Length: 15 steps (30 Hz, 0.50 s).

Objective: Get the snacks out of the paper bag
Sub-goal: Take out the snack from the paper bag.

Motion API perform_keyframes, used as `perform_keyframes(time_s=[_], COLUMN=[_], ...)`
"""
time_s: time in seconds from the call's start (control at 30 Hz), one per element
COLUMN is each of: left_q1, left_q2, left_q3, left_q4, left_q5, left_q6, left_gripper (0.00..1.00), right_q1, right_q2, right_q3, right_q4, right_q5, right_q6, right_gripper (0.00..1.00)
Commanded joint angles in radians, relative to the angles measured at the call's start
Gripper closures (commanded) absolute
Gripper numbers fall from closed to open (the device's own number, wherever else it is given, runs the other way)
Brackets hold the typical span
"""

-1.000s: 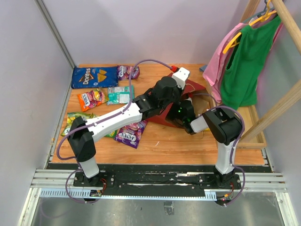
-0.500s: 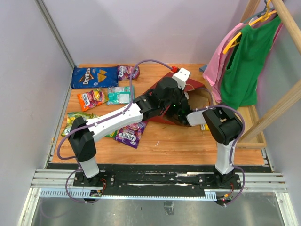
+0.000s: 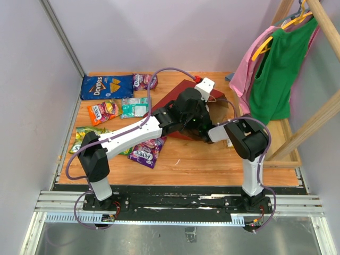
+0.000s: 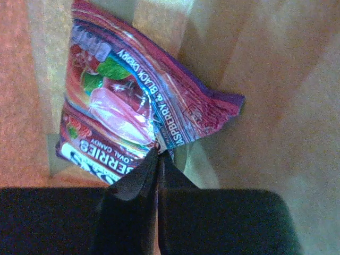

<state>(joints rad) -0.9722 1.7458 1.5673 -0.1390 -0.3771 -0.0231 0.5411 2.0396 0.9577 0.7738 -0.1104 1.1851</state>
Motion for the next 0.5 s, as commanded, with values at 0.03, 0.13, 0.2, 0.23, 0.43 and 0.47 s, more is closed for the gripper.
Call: perform_keyframes(time_s=[0.03, 0.13, 0.2, 0.23, 0.43, 0.47], left_q1=[0.004, 0.030, 0.037, 0.040, 0.047, 0.049], left_q2=[0.015, 0.002, -0.010, -0.015, -0.017, -0.016], left_q3=[0.024, 0.016, 0.002, -0.004, -0.021, -0.020], left_q4=[0.009, 0.011, 0.020, 0.025, 0.038, 0.041], left_q5=[-0.079, -0.082, -0.116, -0.137, -0.194, -0.195], left_q6=[0.042, 0.037, 0.053, 0.062, 0.090, 0.092], left_gripper=[1.00, 0.99, 0.99, 0.99, 1.00, 1.00], right_q1=[-0.017, -0.017, -0.017, -0.017, -0.017, -0.017], right_q2=[-0.221, -0.376, -0.487, -0.541, -0.830, -0.870], right_q3=[-0.110, -0.181, -0.232, -0.252, -0.271, -0.268], right_q4=[0.010, -0.099, -0.173, -0.211, -0.499, -0.542], right_q5=[0.008, 0.035, 0.050, 0.063, 0.176, 0.192], right_q6=[-0.035, -0.043, -0.038, -0.041, -0.143, -0.161], right_gripper=[0.99, 0.99, 0.99, 0.99, 0.99, 0.99])
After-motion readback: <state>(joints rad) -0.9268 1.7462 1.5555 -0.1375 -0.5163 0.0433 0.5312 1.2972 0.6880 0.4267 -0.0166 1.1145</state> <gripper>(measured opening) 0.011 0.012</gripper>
